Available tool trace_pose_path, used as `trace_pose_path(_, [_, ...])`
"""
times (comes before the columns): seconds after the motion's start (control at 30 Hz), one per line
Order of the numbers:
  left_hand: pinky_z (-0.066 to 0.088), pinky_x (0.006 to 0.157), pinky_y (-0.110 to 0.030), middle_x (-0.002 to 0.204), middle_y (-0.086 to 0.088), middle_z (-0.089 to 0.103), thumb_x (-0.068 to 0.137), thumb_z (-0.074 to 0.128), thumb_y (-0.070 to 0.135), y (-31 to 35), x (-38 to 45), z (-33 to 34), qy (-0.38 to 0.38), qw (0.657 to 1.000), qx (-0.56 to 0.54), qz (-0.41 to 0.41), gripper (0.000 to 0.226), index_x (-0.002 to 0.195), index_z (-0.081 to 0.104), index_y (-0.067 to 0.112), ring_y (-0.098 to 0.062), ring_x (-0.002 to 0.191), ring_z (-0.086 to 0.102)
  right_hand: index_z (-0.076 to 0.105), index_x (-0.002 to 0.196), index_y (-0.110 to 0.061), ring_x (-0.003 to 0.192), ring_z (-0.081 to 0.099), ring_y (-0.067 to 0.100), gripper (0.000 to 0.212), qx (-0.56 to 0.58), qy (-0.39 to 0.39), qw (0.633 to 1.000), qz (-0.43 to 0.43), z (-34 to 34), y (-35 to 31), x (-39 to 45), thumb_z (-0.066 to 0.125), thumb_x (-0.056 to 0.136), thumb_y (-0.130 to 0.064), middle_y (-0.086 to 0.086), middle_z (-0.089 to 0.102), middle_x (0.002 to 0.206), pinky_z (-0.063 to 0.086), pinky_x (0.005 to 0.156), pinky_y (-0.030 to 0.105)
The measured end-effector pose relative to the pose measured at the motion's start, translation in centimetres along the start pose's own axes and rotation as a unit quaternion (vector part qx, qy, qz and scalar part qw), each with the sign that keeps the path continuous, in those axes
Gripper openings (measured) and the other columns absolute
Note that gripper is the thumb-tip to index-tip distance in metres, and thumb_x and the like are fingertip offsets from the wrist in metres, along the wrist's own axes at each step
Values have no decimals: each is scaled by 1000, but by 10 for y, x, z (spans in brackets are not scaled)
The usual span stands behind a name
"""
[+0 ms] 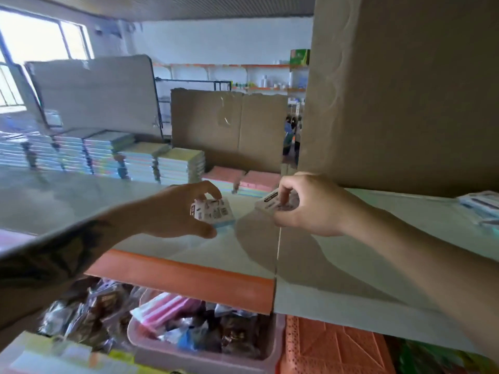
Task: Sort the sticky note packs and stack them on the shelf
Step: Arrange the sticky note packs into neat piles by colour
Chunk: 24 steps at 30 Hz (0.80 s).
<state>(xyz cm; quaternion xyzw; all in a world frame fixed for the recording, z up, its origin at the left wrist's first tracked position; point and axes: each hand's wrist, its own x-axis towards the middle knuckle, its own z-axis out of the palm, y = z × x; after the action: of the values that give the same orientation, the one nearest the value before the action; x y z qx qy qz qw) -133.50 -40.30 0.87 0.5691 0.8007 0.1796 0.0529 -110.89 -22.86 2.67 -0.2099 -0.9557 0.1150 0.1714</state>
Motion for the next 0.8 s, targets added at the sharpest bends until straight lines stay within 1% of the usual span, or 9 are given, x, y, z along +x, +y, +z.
trace_pose_path(0.13, [47, 86, -29, 117, 10, 63, 68, 91, 47, -47, -1, -12, -21, 999, -18, 31, 63, 119, 56, 45, -19, 103, 62, 62, 85, -26, 83, 58, 11, 35, 8, -7, 1000, -1, 27, -36, 22, 69, 72, -58, -9, 61, 91, 46, 73, 29])
trace_pose_path(0.23, [49, 94, -32, 117, 15, 63, 56, 79, 69, -69, -2, -12, -33, 997, -38, 54, 71, 119, 49, 56, -13, 106, 61, 63, 87, -26, 80, 54, 7, 39, 13, -19, 1000, 3, 44, -54, 31, 70, 71, -62, -11, 58, 89, 44, 72, 28])
trace_pose_path(0.37, [46, 89, -27, 117, 19, 60, 66, 83, 59, -86, -10, -5, -22, 994, -75, 76, 68, 125, 53, 51, -5, 105, 58, 60, 90, -27, 85, 49, 5, 25, -7, -42, 999, -11, 59, -64, 35, 79, 78, -38, -15, 52, 91, 38, 71, 16])
trace_pose_path(0.47, [45, 92, -25, 120, 21, 58, 64, 76, 64, -94, -16, -5, -20, 993, -79, 88, 70, 128, 52, 49, -2, 109, 56, 59, 94, -31, 104, 53, 10, 29, -11, -62, 998, -2, 59, -66, 33, 79, 76, -43, -16, 55, 109, 45, 91, 28])
trace_pose_path(0.53, [50, 97, -31, 117, 19, 63, 64, 75, 63, -98, -19, -7, -28, 990, -106, 88, 64, 123, 54, 49, -3, 107, 59, 59, 102, -35, 133, 41, 10, 34, -35, -78, 996, -4, 56, -69, 30, 78, 77, -50, -17, 46, 141, 36, 111, 35])
trace_pose_path(0.6, [50, 90, -19, 110, 18, 65, 70, 83, 50, -98, -21, -7, -11, 990, -115, 84, 56, 120, 56, 46, 2, 100, 59, 60, 109, -38, 144, 29, 10, 39, -47, -83, 995, -22, 55, -76, 29, 78, 79, -53, -16, 34, 155, 25, 118, 35])
trace_pose_path(0.63, [45, 82, -8, 108, 19, 64, 72, 85, 44, -97, -23, -7, 3, 991, -107, 81, 55, 119, 56, 44, 6, 98, 57, 60, 112, -37, 144, 29, 11, 41, -45, -79, 995, -38, 56, -81, 30, 78, 79, -54, -15, 36, 154, 25, 117, 34])
trace_pose_path(0.7, [41, 75, -4, 105, 21, 63, 69, 85, 44, -91, -26, -8, 29, 991, -111, 74, 56, 117, 56, 44, 9, 96, 56, 61, 116, -34, 138, 36, 13, 47, -48, -59, 994, -74, 60, -92, 32, 78, 78, -57, -12, 49, 144, 27, 112, 34])
trace_pose_path(0.8, [52, 84, -29, 96, 12, 67, 57, 74, 63, -85, -27, -13, 41, 982, -174, 62, 56, 107, 58, 43, -4, 91, 64, 62, 118, -31, 123, 46, 13, 48, -52, -19, 993, -106, 69, -105, 37, 78, 80, -57, -12, 60, 126, 33, 105, 41])
